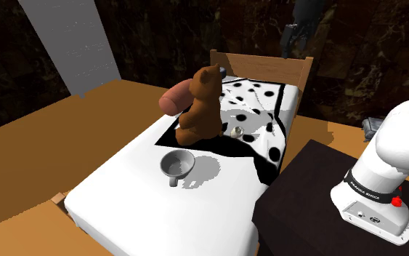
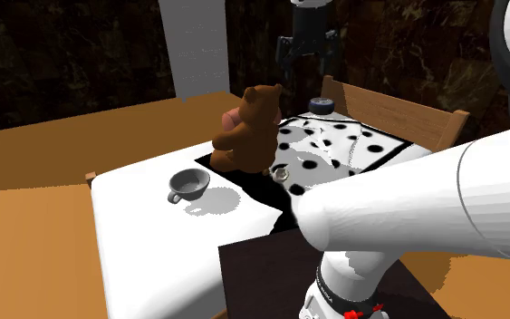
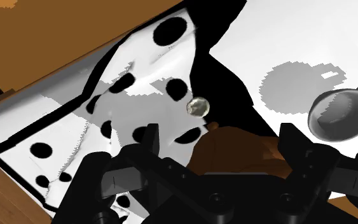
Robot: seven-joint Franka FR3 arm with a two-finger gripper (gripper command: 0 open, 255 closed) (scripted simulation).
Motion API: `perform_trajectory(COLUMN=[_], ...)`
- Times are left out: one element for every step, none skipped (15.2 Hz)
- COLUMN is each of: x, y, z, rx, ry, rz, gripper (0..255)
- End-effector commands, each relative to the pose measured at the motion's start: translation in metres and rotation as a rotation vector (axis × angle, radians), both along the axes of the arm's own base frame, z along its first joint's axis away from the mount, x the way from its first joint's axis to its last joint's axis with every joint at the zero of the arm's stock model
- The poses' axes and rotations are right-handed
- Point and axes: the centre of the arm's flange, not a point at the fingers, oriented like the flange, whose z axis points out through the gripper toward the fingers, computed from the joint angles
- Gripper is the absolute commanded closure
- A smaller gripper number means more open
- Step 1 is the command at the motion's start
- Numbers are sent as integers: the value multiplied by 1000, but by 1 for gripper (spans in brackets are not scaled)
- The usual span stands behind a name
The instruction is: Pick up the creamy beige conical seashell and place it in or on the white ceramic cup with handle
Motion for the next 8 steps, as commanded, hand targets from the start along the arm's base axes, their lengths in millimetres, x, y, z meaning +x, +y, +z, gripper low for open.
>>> perform_trajectory(x=[0,5,10,15,20,26,31,36], y=[0,-4,-8,-13,-17,-21,-25,-28], z=[0,-11,-23,-35,-46,-58,-69,-81], rx=[0,6,13,19,26,32,38,45], ry=[0,-3,-6,-9,-12,-15,-18,-22], rz=[0,1,1,2,2,3,4,4], gripper=[0,0,0,0,0,0,0,0])
